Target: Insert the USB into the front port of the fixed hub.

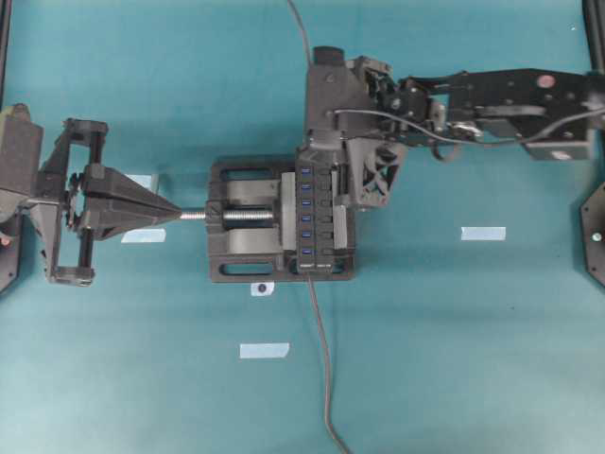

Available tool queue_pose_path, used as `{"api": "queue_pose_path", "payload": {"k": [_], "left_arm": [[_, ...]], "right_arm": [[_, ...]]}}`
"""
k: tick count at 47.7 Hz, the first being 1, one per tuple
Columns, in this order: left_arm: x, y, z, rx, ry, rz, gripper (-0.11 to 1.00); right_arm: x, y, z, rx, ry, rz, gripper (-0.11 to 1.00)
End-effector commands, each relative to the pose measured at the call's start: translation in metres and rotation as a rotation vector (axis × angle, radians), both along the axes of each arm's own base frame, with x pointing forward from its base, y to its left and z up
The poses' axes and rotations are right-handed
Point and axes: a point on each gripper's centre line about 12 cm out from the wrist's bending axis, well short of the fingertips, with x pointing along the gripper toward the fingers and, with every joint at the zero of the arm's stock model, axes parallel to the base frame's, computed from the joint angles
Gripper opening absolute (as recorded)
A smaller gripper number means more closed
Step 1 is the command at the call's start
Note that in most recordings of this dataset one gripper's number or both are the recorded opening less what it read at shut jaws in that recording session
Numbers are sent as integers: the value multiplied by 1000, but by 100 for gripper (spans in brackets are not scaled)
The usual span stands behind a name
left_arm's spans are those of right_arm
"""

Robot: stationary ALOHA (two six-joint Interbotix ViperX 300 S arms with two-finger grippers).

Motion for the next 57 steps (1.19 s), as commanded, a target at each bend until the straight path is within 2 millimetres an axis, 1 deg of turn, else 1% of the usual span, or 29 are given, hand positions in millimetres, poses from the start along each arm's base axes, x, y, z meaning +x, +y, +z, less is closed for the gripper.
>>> {"api": "queue_pose_path", "payload": {"k": [1, 12, 19, 44, 57], "left_arm": [[1, 0, 6, -1, -18, -2, 0], [1, 0, 6, 1, -20, -2, 0], [1, 0, 6, -1, -21, -2, 0], [1, 0, 6, -1, -20, -2, 0], [1, 0, 6, 1, -22, -2, 0]], "right_arm": [[0, 14, 22, 22, -57, 8, 6], [-4, 38, 16, 56, -44, 36, 6], [-6, 46, 12, 66, -33, 47, 6], [-4, 67, 5, 91, -42, 75, 6], [-1, 77, -6, 92, -24, 100, 6]]}}
